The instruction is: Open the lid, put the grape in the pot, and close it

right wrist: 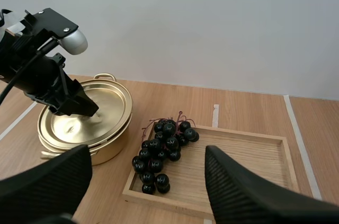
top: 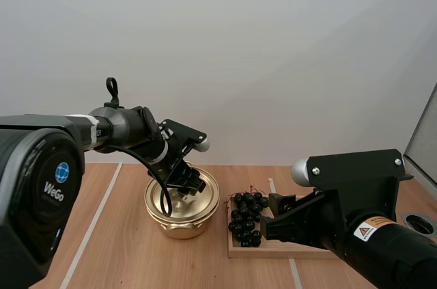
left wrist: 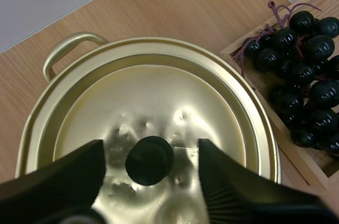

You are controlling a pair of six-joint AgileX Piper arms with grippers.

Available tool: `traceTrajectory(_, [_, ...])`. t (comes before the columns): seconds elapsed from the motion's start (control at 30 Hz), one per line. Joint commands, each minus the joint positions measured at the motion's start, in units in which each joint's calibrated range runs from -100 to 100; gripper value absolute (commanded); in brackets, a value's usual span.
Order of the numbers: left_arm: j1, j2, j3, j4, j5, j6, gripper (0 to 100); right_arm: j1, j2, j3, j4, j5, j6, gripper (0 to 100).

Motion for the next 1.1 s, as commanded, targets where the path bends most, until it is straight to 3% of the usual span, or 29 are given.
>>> traceTrajectory(0.0, [-0.16, 0.0, -0.5, -0.3, 1.0, -0.1, 26, -0.2, 0.2, -0.5, 0.1, 0.2, -0.7, 100])
traceTrajectory(0.07, [-0.16, 0.0, -0.5, -0.3, 1.0, -0.1, 0, -0.2, 0.2, -0.5, 0.1, 0.2, -0.7, 100])
traceTrajectory(0.3, [-0.16, -1.5, -0.5, -0.3, 3.2, -0.1, 0, -0.2, 0.2, -0.5, 0.1, -0.4, -0.7, 100])
traceTrajectory(0.53, [-0.16, -10.9, -2.8, -0.3, 6.8, -0.1, 0, -0.2, 0.2, -0.5, 0.3, -0.3, -0.7, 100])
traceTrajectory(0.77, [-0.16, -22.7, -10.9, -0.1, 12.3, -0.1, 0, -0.2, 2.4, -0.5, 5.4, -1.8, -3.6, 100])
traceTrajectory(1.07, [-0.16, -38.0, -22.0, 1.4, 13.1, -0.1, 0, -0.2, 20.8, -0.5, 12.4, -12.4, -9.5, 100])
